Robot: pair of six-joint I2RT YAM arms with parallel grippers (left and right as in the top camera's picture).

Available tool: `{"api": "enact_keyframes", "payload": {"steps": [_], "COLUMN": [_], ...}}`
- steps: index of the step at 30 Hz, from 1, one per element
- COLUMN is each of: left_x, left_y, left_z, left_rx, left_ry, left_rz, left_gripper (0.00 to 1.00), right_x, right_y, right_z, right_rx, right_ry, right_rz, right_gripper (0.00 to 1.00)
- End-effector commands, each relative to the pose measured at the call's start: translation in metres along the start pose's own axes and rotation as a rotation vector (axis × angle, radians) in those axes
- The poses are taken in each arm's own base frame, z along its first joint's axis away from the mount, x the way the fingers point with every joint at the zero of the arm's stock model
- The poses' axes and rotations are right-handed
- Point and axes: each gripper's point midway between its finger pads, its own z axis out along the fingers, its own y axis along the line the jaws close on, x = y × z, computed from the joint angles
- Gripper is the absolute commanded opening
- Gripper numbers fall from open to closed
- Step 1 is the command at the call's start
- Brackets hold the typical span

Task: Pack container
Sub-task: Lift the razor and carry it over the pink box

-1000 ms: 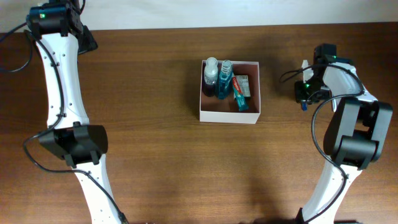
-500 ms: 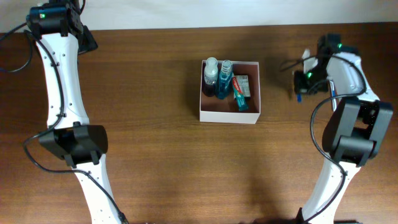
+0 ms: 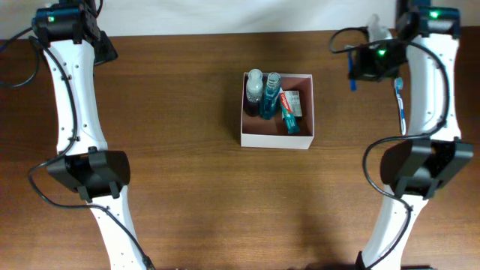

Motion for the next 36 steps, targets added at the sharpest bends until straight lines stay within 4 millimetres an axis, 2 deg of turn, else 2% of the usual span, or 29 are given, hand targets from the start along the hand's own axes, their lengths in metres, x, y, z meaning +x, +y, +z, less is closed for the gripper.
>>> {"api": "enact_keyframes", "payload": {"steps": [1,4,8,16,22,26,29,31,35,36], "left_x": [0.002,0.002,0.002,0.002,0.002,0.002,0.002,0.002,0.002,0.002], "left_y": [0.000,0.000,0.000,0.000,0.000,0.000,0.000,0.000,0.000,0.000], "left_z": [0.005,0.005,0.005,0.005,0.005,0.005,0.005,0.005,0.005,0.005], "left_rx": [-0.002,-0.002,-0.002,-0.002,-0.002,-0.002,-0.002,-0.002,-0.002,-0.002], "left_ry": [0.011,0.011,0.011,0.011,0.011,0.011,0.011,0.011,0.011,0.011], "left_rz": [-0.010,-0.010,-0.010,-0.010,-0.010,-0.010,-0.010,-0.010,-0.010,-0.010], "left_gripper": [0.99,0.99,0.99,0.99,0.99,0.99,0.99,0.99,0.99,0.99], "right_x": [0.009,0.018,0.018,0.015,0.014,0.020,0.026,0.031,0.036,0.038], "right_y": [0.032,0.046,0.058,0.064,0.073,0.076,0.074,0.072,0.067,0.065], "right_z": [0.008,0.013,0.018,0.035,0.049,0.060,0.069,0.077,0.090,0.092], "right_rx": [-0.041,-0.038,-0.026,-0.015,-0.019,-0.019,-0.017,-0.016,-0.014,-0.013], "right_ry": [0.045,0.090,0.096,0.107,0.112,0.139,0.168,0.188,0.210,0.216], "right_rz": [-0.045,-0.059,-0.043,0.052,0.025,0.019,0.024,0.031,0.039,0.041], "right_gripper": [0.04,0.04,0.04,0.04,0.04,0.04,0.07,0.15,0.17,0.21]}}
